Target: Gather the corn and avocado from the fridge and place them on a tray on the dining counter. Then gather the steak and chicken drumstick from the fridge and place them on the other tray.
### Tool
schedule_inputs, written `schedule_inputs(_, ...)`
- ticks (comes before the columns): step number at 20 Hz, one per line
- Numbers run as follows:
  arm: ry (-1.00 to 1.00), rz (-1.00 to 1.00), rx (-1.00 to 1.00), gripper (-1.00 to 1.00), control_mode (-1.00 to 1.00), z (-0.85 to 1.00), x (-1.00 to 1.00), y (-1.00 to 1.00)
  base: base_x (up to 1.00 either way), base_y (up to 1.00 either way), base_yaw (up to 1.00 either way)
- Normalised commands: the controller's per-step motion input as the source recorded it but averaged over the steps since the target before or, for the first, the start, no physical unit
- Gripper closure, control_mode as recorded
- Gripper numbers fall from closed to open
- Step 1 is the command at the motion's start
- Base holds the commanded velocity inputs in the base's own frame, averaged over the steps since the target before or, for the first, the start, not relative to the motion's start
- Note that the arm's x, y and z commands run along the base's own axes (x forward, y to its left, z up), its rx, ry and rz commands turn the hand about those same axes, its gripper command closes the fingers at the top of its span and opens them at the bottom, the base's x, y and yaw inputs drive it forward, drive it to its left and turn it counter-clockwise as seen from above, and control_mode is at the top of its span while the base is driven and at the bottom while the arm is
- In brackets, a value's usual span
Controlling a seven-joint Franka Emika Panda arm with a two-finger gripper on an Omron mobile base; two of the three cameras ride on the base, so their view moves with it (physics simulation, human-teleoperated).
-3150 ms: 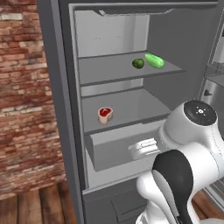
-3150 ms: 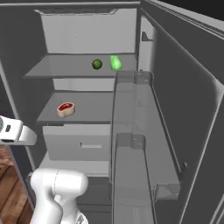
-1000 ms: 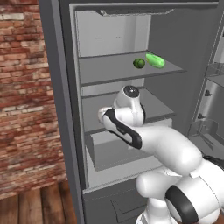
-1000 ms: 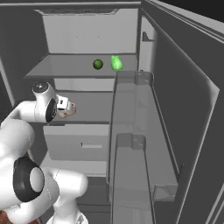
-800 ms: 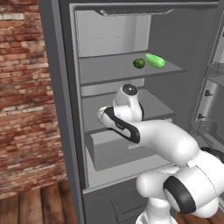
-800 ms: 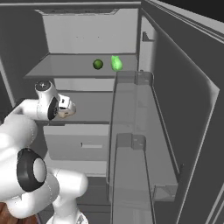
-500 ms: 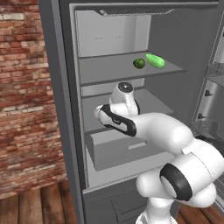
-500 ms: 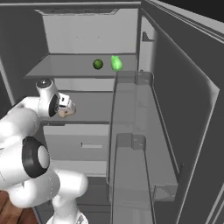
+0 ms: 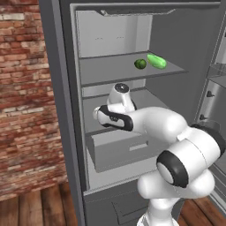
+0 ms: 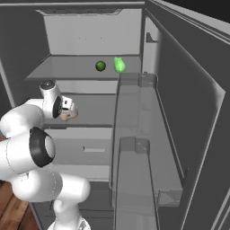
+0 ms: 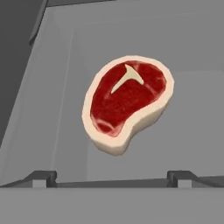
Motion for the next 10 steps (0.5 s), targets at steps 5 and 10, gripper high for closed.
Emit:
schedule_inputs(5,0.00,-0.01,0.00,-1.00,-1.00,-0.17,0.24,0.01,0.00,0.00,0.00)
schedule_inputs(10,0.00,-0.01,0.00,-1.00,-1.00,-0.14,0.23,0.10,0.00,0.00,0.00)
